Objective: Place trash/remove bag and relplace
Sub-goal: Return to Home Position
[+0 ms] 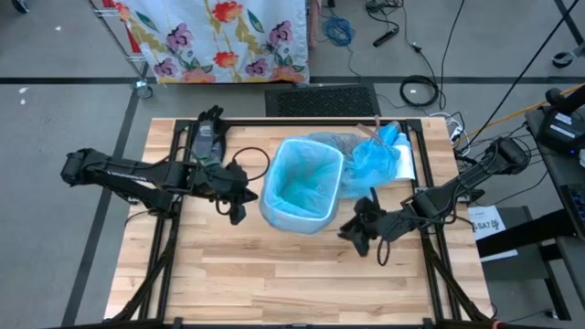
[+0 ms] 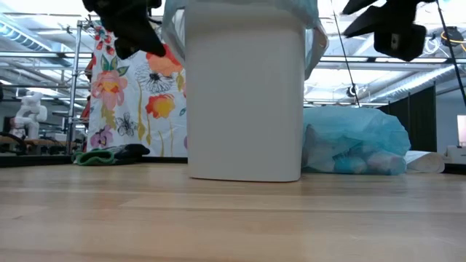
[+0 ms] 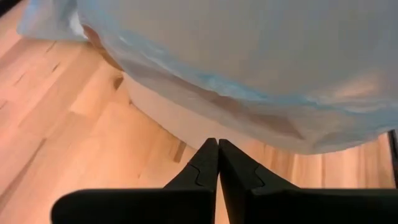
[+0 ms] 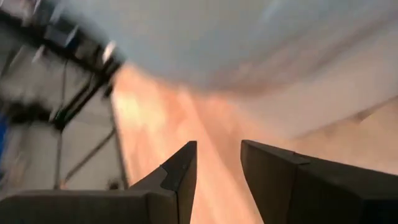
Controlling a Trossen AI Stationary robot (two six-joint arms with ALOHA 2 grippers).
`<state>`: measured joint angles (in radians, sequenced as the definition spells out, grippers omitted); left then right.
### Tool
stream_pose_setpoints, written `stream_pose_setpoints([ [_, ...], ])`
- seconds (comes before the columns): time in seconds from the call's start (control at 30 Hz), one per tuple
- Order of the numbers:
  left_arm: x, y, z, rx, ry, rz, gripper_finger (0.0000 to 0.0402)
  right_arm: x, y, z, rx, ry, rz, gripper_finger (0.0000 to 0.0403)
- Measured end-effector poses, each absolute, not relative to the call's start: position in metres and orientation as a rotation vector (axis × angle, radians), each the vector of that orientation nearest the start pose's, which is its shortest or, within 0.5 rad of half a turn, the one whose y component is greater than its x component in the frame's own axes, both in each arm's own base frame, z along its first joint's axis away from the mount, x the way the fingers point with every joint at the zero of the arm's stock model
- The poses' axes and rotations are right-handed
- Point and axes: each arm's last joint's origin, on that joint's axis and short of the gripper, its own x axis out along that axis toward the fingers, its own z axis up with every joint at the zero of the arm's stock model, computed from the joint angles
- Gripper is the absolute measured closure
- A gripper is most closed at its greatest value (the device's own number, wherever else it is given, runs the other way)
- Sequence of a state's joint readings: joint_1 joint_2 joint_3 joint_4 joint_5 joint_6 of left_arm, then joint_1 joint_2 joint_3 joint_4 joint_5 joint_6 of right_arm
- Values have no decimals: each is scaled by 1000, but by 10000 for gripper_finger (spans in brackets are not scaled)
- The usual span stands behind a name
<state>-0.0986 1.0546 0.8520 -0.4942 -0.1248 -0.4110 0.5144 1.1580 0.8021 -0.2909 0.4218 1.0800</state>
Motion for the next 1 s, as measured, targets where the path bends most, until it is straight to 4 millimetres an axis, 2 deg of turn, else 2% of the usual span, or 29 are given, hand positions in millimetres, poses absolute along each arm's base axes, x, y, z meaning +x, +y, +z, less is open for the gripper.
stream_pose_setpoints([
  [0.13, 213, -18, 278, -269, 716, 140, 384, 212, 112, 256, 670, 695, -60, 284],
  [0.37, 191, -15, 269, -200, 926, 180, 383, 204, 114, 252, 753, 826, -31, 284],
  [0.47, 186, -14, 271, -130, 860, 197, 382, 196, 117, 253, 696, 824, -32, 284],
  [0.57, 182, -13, 266, -88, 710, 177, 382, 185, 118, 256, 595, 745, -129, 284],
  [0.77, 159, -11, 230, -41, 610, 133, 382, 162, 115, 269, 486, 652, -155, 284],
  [0.9, 150, -10, 204, -23, 508, 109, 382, 152, 102, 281, 446, 582, -158, 284],
  [1.0, 141, -8, 184, -40, 473, 94, 382, 143, 90, 277, 440, 559, -160, 284],
])
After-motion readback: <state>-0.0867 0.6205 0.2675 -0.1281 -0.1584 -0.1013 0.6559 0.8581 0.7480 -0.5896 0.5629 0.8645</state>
